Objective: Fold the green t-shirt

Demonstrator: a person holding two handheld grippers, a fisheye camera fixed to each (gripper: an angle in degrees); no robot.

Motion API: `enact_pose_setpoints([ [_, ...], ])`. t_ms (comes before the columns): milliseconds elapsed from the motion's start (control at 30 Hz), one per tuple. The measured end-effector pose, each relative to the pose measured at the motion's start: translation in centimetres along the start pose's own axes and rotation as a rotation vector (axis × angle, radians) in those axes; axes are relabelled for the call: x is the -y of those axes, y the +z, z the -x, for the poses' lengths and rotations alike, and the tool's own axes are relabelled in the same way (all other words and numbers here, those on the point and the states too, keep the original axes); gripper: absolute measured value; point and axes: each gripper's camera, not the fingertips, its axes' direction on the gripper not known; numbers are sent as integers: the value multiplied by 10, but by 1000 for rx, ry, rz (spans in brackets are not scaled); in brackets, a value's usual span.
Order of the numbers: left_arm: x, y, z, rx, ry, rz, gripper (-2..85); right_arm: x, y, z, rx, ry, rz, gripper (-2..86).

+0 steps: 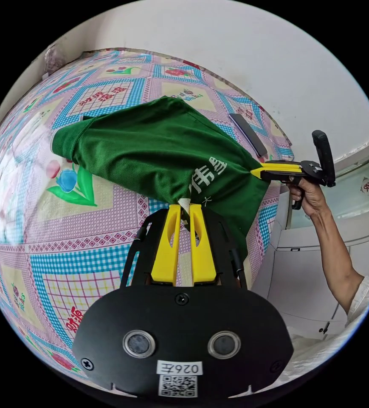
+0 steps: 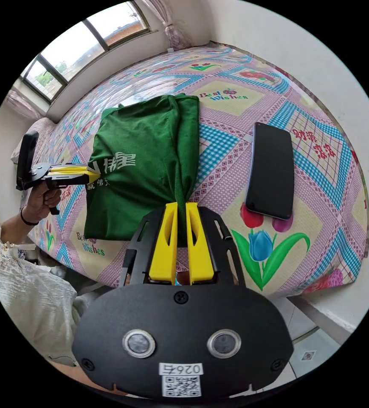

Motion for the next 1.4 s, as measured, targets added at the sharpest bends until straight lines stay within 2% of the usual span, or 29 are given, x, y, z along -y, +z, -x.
enact_pose_setpoints([
  [367, 2, 27, -10, -53, 0, 15, 48, -25, -36, -48, -26, 70, -10, -7],
  [1000, -52, 9, 17, -165, -10, -40, 39, -90, -75, -42, 7, 146, -104, 31],
  [1200, -77, 0, 24, -171, -45, -100, -5, -129, -102, -19, -49, 170, -154, 31],
  [1400, -107, -13, 19, -136, -49, -138, -10, -134, -108, 51, -98, 41, -186, 16],
])
